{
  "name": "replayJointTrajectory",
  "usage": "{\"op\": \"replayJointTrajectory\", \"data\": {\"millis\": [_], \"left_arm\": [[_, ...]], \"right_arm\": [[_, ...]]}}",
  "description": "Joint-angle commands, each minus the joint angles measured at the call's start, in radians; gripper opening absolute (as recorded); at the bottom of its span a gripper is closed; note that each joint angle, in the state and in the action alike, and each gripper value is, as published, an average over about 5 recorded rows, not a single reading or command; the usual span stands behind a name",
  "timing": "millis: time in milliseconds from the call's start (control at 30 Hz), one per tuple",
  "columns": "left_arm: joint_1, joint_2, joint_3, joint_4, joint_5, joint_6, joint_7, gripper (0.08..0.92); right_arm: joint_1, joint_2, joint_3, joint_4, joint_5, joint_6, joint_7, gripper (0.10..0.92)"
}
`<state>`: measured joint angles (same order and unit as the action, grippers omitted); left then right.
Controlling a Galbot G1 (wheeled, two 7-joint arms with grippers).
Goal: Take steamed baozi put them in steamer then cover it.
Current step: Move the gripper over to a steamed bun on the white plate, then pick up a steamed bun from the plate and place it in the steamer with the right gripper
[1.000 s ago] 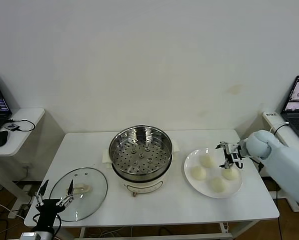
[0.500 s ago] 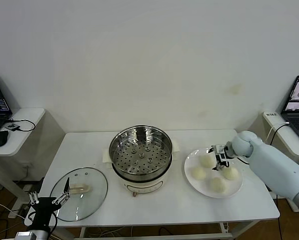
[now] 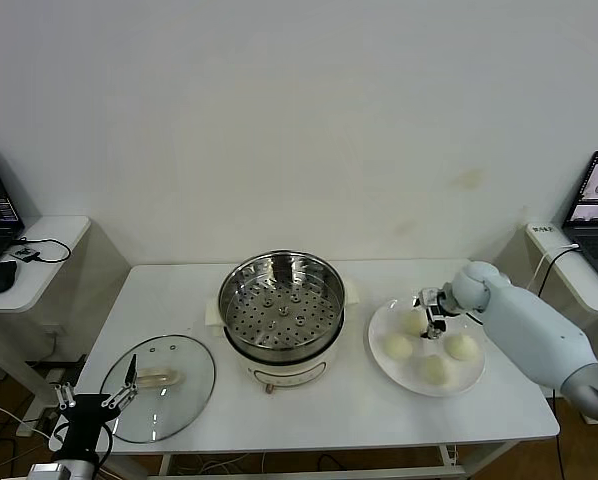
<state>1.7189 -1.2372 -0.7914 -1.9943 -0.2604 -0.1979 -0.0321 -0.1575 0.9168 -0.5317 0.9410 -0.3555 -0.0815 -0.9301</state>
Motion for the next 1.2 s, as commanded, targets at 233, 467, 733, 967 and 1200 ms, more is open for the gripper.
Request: {"op": "replayJointTrajectory", "data": {"millis": [233,467,733,967,1200], "left_arm": [[0.003,-0.003,-0.002,-0.004,0.001,-0.002,0.0,0.823],[0.007,-0.004,-0.004,-0.008,0.001,-0.004,0.0,0.823],[0.009,-0.004,-0.003,-0.013,0.001,-0.004,0.0,0.823],[0.005,-0.001,0.006,-0.008,-0.01,0.003,-0.005,0.823],[0.001,0.005,0.026,-0.017,-0.073,0.04,-0.01,0.823]], "right_arm": [[0.009,0.027,-0.008,-0.034,-0.002,-0.003,0.002,0.665],[0.02,0.016,-0.026,-0.014,0.025,-0.007,-0.012,0.622],[0.09,-0.069,-0.109,0.115,0.125,-0.029,-0.043,0.618],[0.253,-0.235,-0.254,0.322,0.318,-0.061,-0.052,0.621],[0.456,-0.292,-0.354,0.419,0.47,-0.064,-0.053,0.628]]}}
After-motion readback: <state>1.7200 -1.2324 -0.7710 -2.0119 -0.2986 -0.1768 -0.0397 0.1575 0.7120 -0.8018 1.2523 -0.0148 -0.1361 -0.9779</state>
